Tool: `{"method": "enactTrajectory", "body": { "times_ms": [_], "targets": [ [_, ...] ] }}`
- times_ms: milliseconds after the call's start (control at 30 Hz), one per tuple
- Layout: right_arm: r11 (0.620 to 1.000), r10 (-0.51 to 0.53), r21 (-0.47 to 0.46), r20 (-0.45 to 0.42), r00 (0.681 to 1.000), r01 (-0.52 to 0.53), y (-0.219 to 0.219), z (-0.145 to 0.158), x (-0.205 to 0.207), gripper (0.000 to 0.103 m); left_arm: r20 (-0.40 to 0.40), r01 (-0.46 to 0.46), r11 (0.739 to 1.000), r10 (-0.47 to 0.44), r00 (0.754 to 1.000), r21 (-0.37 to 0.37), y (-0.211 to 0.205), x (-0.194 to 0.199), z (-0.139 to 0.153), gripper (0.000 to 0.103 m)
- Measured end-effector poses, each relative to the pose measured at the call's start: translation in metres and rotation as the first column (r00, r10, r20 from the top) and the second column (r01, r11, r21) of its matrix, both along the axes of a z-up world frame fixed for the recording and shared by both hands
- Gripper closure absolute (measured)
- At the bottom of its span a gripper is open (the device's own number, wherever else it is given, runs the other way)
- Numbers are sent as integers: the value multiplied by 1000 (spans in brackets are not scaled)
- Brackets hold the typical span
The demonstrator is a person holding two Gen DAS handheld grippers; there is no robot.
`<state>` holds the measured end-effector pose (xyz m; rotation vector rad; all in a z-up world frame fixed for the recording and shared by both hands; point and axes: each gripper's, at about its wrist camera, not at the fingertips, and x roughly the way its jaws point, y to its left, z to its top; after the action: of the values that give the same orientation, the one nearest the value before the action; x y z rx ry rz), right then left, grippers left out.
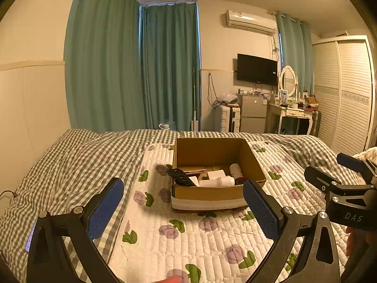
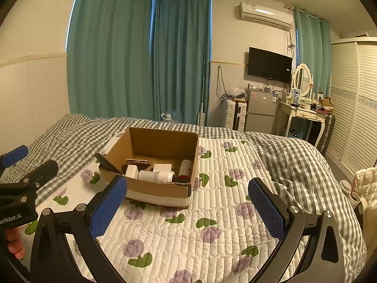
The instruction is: Organize rigid objects
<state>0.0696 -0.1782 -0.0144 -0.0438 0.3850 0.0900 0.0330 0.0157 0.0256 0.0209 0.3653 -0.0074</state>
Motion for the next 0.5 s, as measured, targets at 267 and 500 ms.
{"method": "enactTrajectory", "body": {
  "times_ms": [267, 500],
  "targets": [
    [1000, -2, -2, 4, 1000, 2, 0, 0, -1, 0, 6, 5, 1000, -5, 1000, -2, -1, -2, 1, 0],
    [1000, 1, -3, 0, 1000, -1, 2, -1, -2, 0, 1, 4, 1000, -4, 1000, -4, -1, -3, 2, 0]
  ]
}}
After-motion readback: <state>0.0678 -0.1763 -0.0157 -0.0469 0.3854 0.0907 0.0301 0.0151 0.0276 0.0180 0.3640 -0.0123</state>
